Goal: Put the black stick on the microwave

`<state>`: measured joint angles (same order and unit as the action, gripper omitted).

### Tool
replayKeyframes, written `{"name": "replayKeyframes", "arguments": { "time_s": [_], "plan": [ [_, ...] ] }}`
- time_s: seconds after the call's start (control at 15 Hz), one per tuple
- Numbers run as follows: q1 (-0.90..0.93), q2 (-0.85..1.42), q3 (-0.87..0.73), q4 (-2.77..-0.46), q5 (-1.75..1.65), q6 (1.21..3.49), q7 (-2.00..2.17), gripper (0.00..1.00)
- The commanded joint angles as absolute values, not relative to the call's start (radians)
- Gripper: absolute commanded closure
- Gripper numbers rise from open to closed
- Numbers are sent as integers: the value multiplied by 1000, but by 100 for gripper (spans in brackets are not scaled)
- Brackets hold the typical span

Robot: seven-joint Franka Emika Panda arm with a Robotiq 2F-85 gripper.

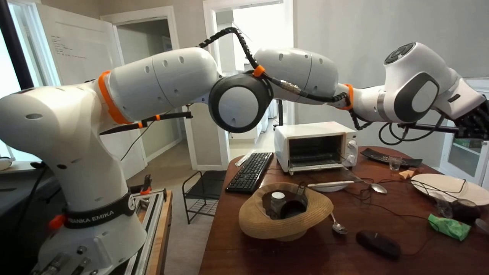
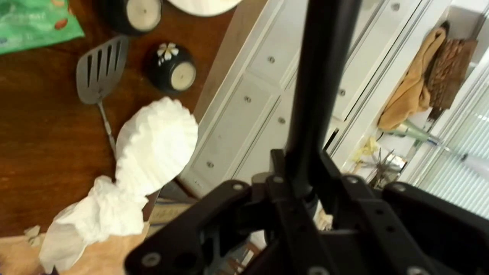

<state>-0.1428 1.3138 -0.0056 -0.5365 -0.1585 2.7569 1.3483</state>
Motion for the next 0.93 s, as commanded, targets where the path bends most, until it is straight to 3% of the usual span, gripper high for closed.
{"name": "replayKeyframes", "arguments": {
  "time_s": [0.0,0.33,0.4,0.8,0.87],
  "plan": [
    [-153,1314,49,-537,-152,2757,1298,78],
    [-166,1314,91,-538,-148,2758,1258,78],
    [-163,1315,114,-539,-145,2754,1220,94],
    [-85,1278,311,-566,-147,2694,902,94],
    [-44,1261,265,-573,-28,2686,813,94]
  ]
}}
